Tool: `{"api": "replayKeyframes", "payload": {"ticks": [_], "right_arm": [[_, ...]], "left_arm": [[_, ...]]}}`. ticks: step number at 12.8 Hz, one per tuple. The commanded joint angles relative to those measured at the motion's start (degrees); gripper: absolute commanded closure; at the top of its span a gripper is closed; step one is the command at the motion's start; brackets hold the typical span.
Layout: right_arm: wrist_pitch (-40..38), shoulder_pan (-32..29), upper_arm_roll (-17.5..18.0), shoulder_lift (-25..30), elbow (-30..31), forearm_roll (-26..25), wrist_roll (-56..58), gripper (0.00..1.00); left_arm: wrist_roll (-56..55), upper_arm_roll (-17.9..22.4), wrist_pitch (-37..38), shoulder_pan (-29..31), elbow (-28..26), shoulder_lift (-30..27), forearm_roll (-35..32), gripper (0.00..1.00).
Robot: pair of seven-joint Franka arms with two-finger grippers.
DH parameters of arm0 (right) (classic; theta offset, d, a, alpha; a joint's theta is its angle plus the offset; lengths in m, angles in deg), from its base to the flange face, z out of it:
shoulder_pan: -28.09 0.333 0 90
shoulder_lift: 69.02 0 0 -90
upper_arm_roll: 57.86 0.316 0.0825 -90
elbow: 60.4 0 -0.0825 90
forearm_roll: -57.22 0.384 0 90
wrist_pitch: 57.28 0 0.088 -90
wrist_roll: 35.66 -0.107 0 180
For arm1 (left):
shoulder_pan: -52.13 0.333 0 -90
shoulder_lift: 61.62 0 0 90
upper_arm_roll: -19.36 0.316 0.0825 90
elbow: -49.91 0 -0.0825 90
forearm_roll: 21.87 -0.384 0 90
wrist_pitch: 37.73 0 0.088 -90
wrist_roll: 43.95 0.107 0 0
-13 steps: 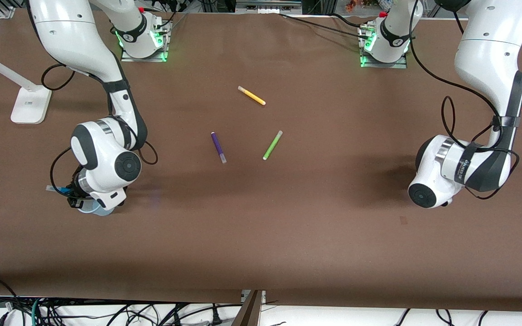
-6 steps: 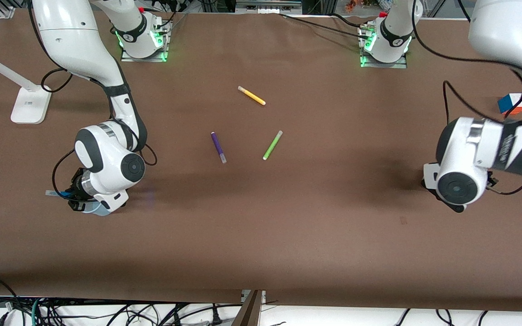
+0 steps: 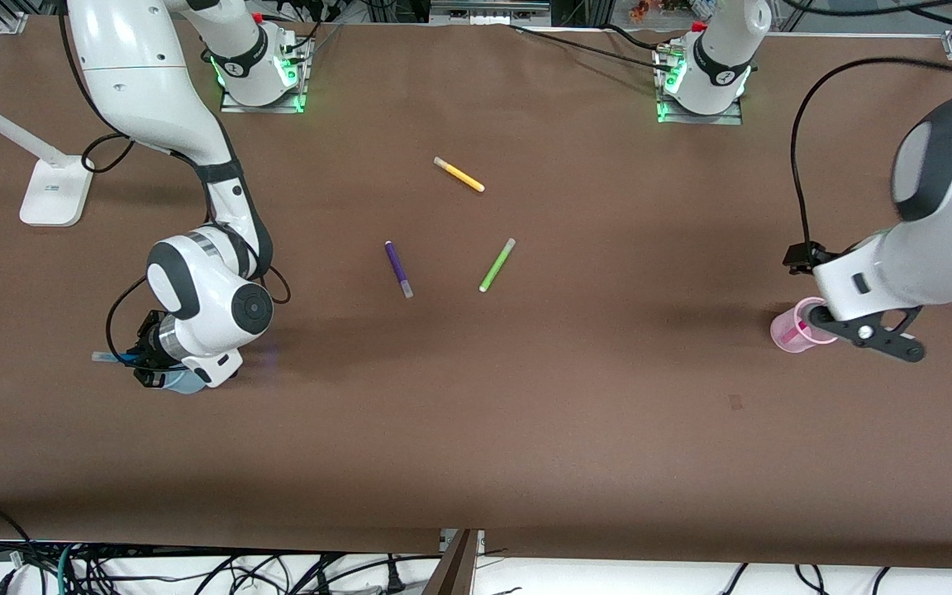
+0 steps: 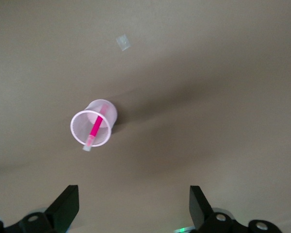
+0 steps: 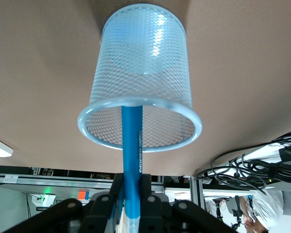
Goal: Place pink and blue markers in matching cups
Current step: 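Open the left gripper and raise it away from the pink cup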
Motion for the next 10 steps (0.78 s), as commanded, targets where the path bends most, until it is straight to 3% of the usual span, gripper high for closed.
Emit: {"api": "replayKeyframes", "payload": {"ticks": [1, 2, 3, 4, 6, 8, 10], "right_arm": [[0.00, 0.30, -0.24, -0.71, -0.57, -0.93, -0.46, 0.61], [0.00, 0.21, -0.24, -0.71, -0.57, -0.84, -1.86, 0.06], [0.00, 0.12, -0.24, -0.71, -0.57, -0.75, -1.96, 0.00], [-0.26, 0.12, -0.24, -0.54, -0.57, -0.67, -1.96, 0.00], [-0.35, -0.14, -0.24, -0.01, -0.92, 0.47, -1.96, 0.00], [-0.70, -0.40, -0.51, 1.65, -1.97, 7.29, -1.61, 0.00], [-2.18, -0.67, -1.47, 4.63, -2.24, 16.60, -1.61, 0.00]], "left_arm": [[-5.06, 0.36, -2.12, 1.38, -0.56, -5.91, 7.28, 0.00], [-5.16, 1.06, -2.65, 1.55, -1.26, -7.50, 9.65, 0.00], [-5.16, 3.50, -2.92, 1.38, -1.79, -8.73, 12.63, 0.00], [-5.07, 6.05, -4.05, 0.60, -3.45, -9.96, 14.31, 0.00], [-5.07, 7.04, -10.27, -0.20, -11.24, -14.35, 13.72, 0.00], [-4.98, 6.95, -16.78, 0.06, -20.73, -20.14, 13.28, 0.00], [-4.19, 6.78, -18.30, 0.33, -23.85, -22.02, 13.19, 0.00]]}}
